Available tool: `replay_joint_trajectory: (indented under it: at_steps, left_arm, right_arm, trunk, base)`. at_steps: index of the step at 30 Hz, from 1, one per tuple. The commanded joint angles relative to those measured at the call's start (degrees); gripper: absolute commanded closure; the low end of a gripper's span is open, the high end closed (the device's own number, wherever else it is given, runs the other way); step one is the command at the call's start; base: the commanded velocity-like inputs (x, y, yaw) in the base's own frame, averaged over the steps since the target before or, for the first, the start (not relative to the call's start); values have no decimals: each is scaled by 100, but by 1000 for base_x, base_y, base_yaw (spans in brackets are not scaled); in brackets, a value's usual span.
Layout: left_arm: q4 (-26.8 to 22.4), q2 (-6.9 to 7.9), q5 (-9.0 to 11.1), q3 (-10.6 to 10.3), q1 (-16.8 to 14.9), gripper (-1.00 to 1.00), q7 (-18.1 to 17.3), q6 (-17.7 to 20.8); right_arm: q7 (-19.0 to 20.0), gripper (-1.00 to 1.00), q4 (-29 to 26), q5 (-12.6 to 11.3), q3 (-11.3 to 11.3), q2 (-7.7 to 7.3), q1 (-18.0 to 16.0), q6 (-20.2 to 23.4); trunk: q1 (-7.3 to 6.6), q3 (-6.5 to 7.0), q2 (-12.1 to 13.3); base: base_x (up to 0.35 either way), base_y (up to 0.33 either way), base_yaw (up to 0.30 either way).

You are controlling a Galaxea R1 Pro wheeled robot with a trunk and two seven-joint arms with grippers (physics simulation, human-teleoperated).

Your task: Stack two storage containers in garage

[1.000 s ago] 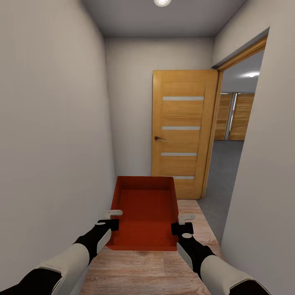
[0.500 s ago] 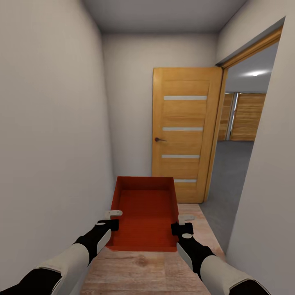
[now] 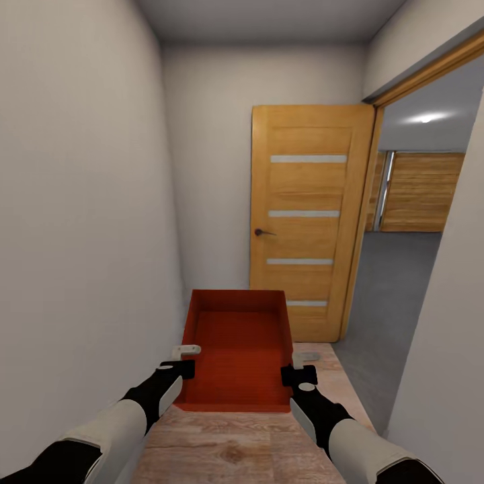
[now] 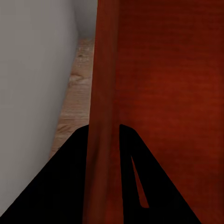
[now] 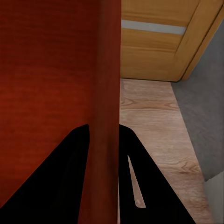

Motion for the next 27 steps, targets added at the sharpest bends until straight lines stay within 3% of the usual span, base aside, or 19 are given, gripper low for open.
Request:
replay_joint_trajectory:
  at_steps: [1, 8, 27]
  left_arm:
    - [-30, 257, -93, 249, -7, 100, 110, -252]
    - [-24, 263, -94, 249, -7, 100, 110, -251]
    - [-28, 260, -97, 249, -7, 100, 110, -252]
  right_arm:
    - [-47, 100, 179, -90, -96, -5, -4, -36]
    - [-45, 100, 179, -88, -96, -1, -4, -40]
    - [-38, 100, 179, -88, -96, -5, -4, -41]
  trunk:
    - [4, -8, -5]
    - [4, -8, -5]
    - [4, -8, -5]
  base:
    - [321, 0, 0]
    - [321, 0, -130]
    - [321, 0, -280]
